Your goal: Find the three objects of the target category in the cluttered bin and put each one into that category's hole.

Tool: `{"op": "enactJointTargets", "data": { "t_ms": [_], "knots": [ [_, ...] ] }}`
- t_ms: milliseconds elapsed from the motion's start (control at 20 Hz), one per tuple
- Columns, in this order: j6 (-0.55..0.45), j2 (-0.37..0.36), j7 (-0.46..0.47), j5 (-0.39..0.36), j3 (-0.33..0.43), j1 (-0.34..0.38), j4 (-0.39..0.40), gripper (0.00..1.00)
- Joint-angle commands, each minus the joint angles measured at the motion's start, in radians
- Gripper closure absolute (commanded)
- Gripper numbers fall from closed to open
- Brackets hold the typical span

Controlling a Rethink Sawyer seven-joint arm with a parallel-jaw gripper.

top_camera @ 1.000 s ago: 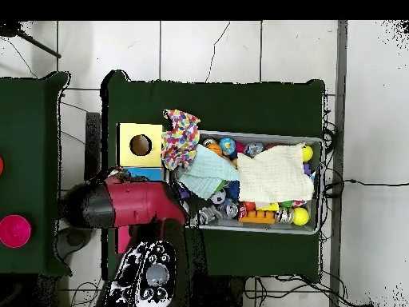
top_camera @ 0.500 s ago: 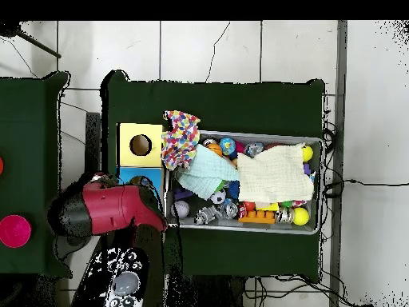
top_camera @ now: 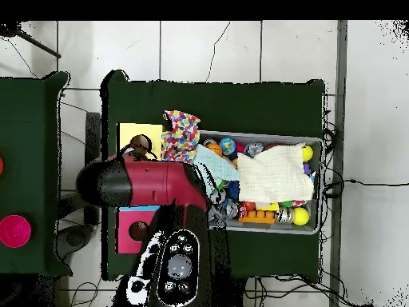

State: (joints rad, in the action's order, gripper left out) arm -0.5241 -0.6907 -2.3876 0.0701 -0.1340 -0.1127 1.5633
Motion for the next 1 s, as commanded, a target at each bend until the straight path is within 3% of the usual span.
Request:
{"op": "enactJointTargets", "data": {
  "t_ms": [50, 550, 800, 1000],
  "knots": [
    [-0.231, 0.053, 0.049, -0.011, 0.105, 0.064, -0.144, 0.0],
    [-0.342, 0.142, 0.112, -0.038, 0.157, 0.122, -0.347, 0.0],
    [-0.333, 0.189, 0.166, -0.055, 0.196, 0.168, -0.394, 0.0],
    [-0.314, 0.218, 0.156, -0.074, 0.203, 0.179, -0.407, 0.0]
  ]
}}
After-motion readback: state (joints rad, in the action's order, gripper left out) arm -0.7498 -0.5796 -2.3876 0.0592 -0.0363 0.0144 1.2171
